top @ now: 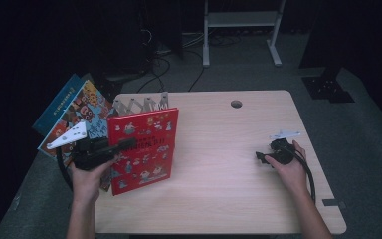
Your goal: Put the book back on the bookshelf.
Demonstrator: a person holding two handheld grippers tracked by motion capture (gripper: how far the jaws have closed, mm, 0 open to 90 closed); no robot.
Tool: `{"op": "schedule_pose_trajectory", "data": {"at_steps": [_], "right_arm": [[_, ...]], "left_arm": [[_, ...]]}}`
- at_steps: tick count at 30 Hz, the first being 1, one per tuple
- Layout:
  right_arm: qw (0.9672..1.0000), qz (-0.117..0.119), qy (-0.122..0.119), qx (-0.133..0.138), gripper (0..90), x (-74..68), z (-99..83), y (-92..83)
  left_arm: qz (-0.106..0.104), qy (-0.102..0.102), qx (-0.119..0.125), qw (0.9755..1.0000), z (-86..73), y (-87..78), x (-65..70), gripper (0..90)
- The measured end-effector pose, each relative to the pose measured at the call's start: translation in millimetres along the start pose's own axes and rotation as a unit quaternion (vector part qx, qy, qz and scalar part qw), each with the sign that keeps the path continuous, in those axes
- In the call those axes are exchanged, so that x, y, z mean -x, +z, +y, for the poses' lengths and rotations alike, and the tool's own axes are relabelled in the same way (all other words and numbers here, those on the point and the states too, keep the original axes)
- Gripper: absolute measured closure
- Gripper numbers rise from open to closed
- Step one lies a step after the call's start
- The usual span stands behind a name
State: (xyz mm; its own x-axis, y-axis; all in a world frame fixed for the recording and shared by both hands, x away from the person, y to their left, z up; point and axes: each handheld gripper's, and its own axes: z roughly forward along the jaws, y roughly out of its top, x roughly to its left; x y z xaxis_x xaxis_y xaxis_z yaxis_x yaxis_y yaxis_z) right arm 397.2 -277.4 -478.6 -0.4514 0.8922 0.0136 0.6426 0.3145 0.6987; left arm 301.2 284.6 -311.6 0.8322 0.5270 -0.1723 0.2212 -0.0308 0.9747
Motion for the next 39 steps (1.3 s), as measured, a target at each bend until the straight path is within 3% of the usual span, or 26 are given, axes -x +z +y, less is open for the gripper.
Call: {"op": "schedule_pose_trajectory", "data": {"at_steps": [4,9,13,16,21,24,29,33,39], "right_arm": [[0.9997,-0.01,0.01,0.018,12.4,3.4,-4.1,4.5],[0.9994,-0.017,0.016,0.024,11.1,4.7,-5.1,5.7],[0.9994,-0.018,0.018,0.024,11.1,4.7,-4.9,5.9],[0.9994,-0.019,0.018,0.024,11.1,4.7,-4.7,6.1],[0.9994,-0.02,0.018,0.024,11.1,4.9,-4.6,6.3],[0.9993,-0.02,0.019,0.025,11.1,4.8,-4.5,6.4],[0.9993,-0.02,0.018,0.024,11.1,4.9,-4.4,6.5],[0.9993,-0.02,0.018,0.024,11.1,4.9,-4.4,6.5],[0.9993,-0.02,0.018,0.024,11.2,5.0,-4.3,6.5]], "left_arm": [[0.018,0.001,0.009,0.9998,3.1,-16.0,-2.4,79.6],[0.05,0.001,0.019,0.9986,3.3,-30.9,-6.4,79.6],[0.088,-0.001,0.02,0.9959,1.7,-34.2,-9.6,79.6],[0.12,0.003,0.023,0.9925,0.3,-31.6,-11.0,79.6],[0.154,0.001,0.032,0.9876,-2.6,-26.1,-17.5,79.6],[0.179,0.005,0.034,0.9833,-4.2,-22.5,-20.3,79.5],[0.199,0.009,0.033,0.9793,-4.2,-15.3,-27.7,79.5],[0.225,0.013,0.034,0.9737,-5.8,-8.3,-32.9,79.5],[0.25,0.009,0.041,0.9673,-8.9,-1.8,-43.6,79.6]]}}
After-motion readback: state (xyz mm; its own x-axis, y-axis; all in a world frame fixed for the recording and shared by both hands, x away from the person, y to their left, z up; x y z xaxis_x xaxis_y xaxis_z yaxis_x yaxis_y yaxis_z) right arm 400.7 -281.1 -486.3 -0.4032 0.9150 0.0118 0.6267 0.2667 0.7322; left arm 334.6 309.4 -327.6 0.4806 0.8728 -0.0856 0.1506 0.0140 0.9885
